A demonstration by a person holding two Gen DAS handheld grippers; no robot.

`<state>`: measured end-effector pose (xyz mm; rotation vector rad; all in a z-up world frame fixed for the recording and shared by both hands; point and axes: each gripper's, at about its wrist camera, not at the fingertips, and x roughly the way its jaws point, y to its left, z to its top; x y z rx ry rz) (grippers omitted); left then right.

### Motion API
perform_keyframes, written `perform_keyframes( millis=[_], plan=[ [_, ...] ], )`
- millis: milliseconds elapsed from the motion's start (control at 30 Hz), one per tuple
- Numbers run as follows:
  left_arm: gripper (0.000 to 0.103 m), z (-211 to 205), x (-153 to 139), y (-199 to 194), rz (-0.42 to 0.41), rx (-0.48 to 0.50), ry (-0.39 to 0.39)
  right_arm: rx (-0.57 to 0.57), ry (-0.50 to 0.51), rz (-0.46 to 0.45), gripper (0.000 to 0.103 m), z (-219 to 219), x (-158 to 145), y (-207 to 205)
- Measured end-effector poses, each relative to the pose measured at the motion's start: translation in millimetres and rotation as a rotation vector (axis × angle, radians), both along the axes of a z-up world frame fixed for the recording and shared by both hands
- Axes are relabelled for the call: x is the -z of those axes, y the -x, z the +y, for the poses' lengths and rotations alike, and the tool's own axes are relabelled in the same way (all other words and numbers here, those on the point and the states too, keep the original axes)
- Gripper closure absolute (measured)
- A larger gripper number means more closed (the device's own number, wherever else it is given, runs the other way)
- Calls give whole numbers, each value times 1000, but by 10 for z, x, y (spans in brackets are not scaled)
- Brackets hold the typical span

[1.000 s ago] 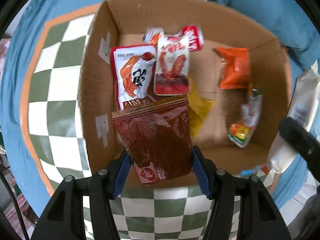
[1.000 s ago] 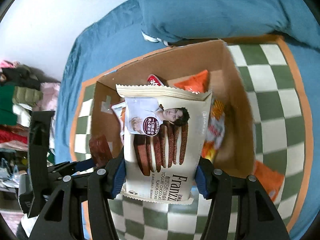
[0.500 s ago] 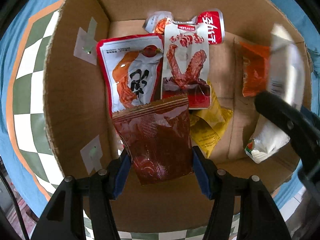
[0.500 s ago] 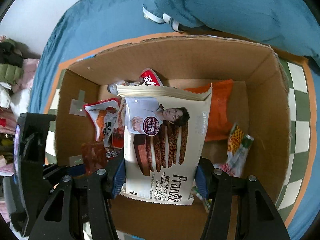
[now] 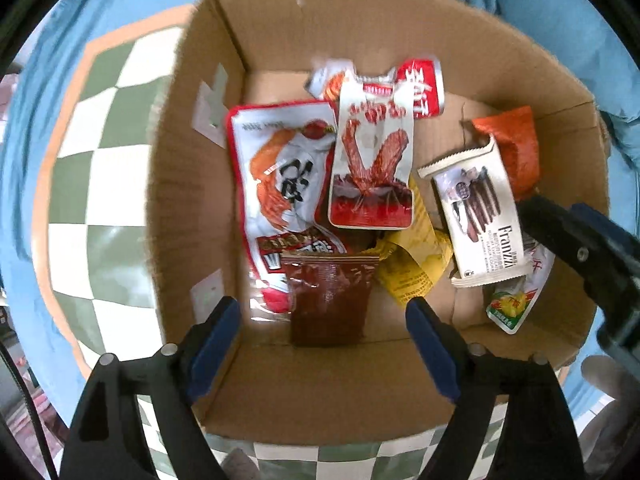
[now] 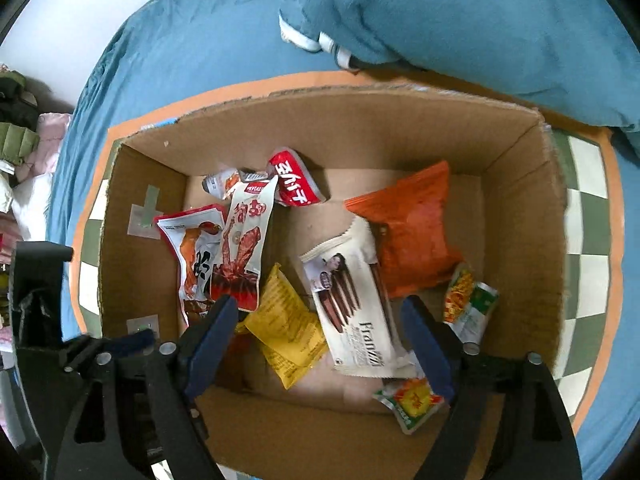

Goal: Organize snacks
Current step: 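Carry both packets into the box and open both tools, then withdraw both tools from the box toward the lollipop and orange packet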

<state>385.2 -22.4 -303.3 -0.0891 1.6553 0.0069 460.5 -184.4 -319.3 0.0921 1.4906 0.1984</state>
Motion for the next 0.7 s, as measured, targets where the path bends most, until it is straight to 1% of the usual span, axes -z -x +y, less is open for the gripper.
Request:
perform_keyframes(
  millis=[133,200,267,333,400,500,700],
  plan=[
    [17,12,-268,120,-59,-3,-29,19,37,-28,16,-115,-161,182],
    [16,29,-342,185,-86,-4,-41,19,68,-51,13,-177,-264,294],
    [8,48,-477,251,-122,-11,-53,21,94,-74,13,-232,-355,386],
    [6,48,-547,293,-138,-17,-54,17,116,-97,12,-266,-439,494],
    [6,70,-591,352,-144,-31,-34,22,118,-107,11,-309,-520,584],
    [6,88,-653,418,-151,-35,-24,30,110,-114,11,-348,-620,711],
    [6,57,-837,599,-214,-33,-39,33,101,-156,10,-354,-880,983]
  ],
)
